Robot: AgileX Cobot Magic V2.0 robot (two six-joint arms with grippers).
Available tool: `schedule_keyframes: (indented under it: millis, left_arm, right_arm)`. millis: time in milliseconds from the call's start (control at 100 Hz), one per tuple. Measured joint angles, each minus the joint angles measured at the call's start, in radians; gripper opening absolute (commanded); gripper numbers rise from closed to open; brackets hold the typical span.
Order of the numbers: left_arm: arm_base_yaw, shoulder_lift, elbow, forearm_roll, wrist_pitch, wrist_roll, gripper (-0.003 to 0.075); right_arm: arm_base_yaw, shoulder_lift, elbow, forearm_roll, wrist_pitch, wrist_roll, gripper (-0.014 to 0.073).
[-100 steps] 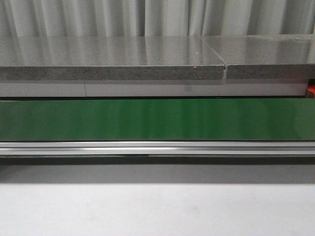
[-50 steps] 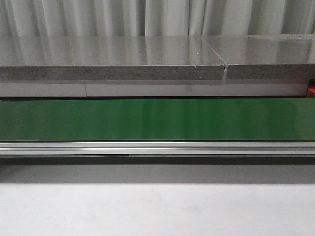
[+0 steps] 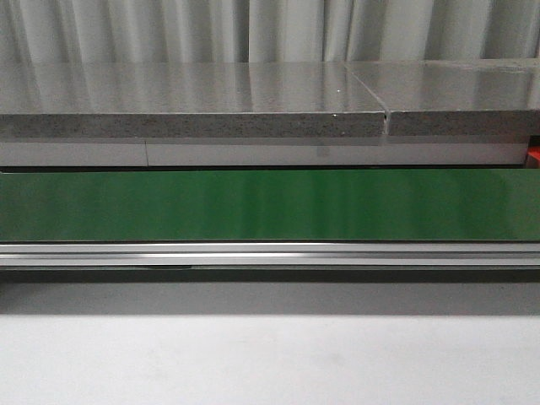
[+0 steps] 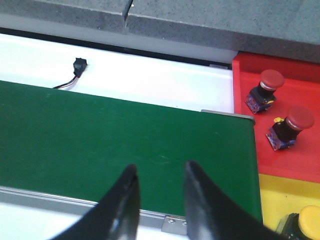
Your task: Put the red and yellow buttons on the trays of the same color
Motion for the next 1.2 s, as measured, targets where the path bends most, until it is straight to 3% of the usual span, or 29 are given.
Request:
schedule_keyframes:
  millis: [90,680,730,800,940,1010,1200]
  left_arm:
    - [0.0,0.0,0.0,0.0,0.0,0.0,-0.0019]
    - [0.0,0.0,0.002,0.0,0.0,0.0,-0.0005]
    - [0.0,0.0,0.004,0.0,0.002,0.0,0.0035]
    - [0.0,0.0,0.006,0.0,0.002,0.0,0.015]
    - [0.0,0.0,0.006,0.0,0.004,0.0,0.0498]
    - [0.0,0.0,0.006,0.0,0.004,0.0,0.0608]
    - [0.0,0.0,0.006,0.0,0.004,0.0,0.0627]
  right_arm:
    - [0.0,-0.028,0.002,0.0,0.005,0.0,-0.0076]
    - [0.0,-0.032,0.002,0.002,0.013,-0.002,-0.0068]
    - [0.0,-0.032,0.002,0.002,0.013,-0.002,-0.0068]
    - [0.0,-0.032,0.002,0.002,0.013,-0.002,-0.0068]
    - [0.0,-0.032,0.002,0.002,0.013,-0.002,-0.0068]
    - [0.0,-0.032,0.002,0.002,0.013,-0.002,-0.0068]
    - [0.0,-0.032,0.002,0.002,0.013,-0.002,-0.0068]
